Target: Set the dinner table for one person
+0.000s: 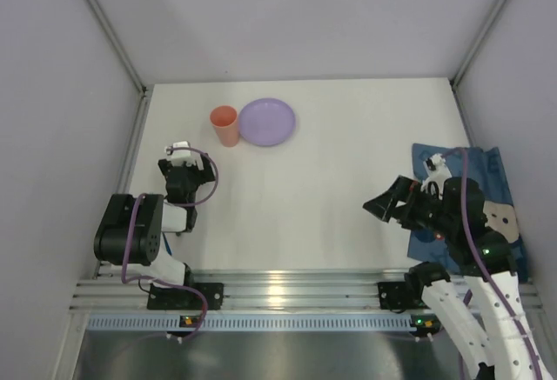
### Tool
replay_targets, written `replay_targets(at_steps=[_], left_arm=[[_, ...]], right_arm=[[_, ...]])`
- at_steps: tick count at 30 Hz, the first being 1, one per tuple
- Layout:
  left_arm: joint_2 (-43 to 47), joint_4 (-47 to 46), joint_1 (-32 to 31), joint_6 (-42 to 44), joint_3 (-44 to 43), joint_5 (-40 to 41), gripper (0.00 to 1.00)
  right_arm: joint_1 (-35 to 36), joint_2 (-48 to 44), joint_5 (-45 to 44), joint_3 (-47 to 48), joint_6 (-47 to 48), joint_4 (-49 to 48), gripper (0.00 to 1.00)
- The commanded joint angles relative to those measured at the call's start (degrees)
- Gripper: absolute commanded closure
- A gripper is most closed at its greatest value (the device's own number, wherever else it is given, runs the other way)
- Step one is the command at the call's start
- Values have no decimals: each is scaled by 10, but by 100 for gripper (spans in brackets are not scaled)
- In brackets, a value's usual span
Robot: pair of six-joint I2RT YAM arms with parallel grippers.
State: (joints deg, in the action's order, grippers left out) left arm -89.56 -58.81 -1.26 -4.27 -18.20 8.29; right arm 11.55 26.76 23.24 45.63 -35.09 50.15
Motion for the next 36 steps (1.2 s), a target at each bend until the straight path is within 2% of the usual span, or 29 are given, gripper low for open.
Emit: replay_targets(at_steps=[1,11,14,15,17,18,20,21,22,24,26,28,30,32,33,36], left_arm=[[-5,-52,-1,8,7,-13,1],[-5,-51,-1,8,6,-12,1],[-8,-41,-1,7,-1,-9,1],[-6,-44,-1,7,2,-10,1],[8,-63,-19,20,4,39,1],[28,-7,-32,24,-3,72,1],[92,126,-40,29,-74,71,1],[104,251,-40,-7,-106,75,1],[118,301,-40,-31,-168,65,1],[138,397,-40,-64,-220,31,1],[147,464,-44,-99,-302,-8,1],[158,543,-64,-119,-373,8,1],[169,578,-82,-136,-409,12,1],[171,642,-131,-139,-471,-16,1],[171,667,-132,-141,-471,-14,1],[181,722,-200,-153,-489,-5,1]], right_arm=[[-1,29,-45,3,19,3,0],[-1,134,-45,68,64,24,0],[-1,152,-81,91,85,41,0],[-1,159,-123,97,91,49,0],[-1,171,-178,118,102,68,0],[-1,193,-224,130,105,76,0],[0,223,-231,161,121,85,0],[-1,254,-254,169,124,88,0],[-1,268,-261,185,124,88,0],[-2,313,-283,200,123,79,0],[-8,345,-311,222,123,72,0],[-41,396,-344,240,119,71,0],[-75,439,-345,242,124,59,0],[-108,483,-384,243,149,48,0],[-111,499,-401,243,157,45,0],[-132,565,-434,249,172,33,0]])
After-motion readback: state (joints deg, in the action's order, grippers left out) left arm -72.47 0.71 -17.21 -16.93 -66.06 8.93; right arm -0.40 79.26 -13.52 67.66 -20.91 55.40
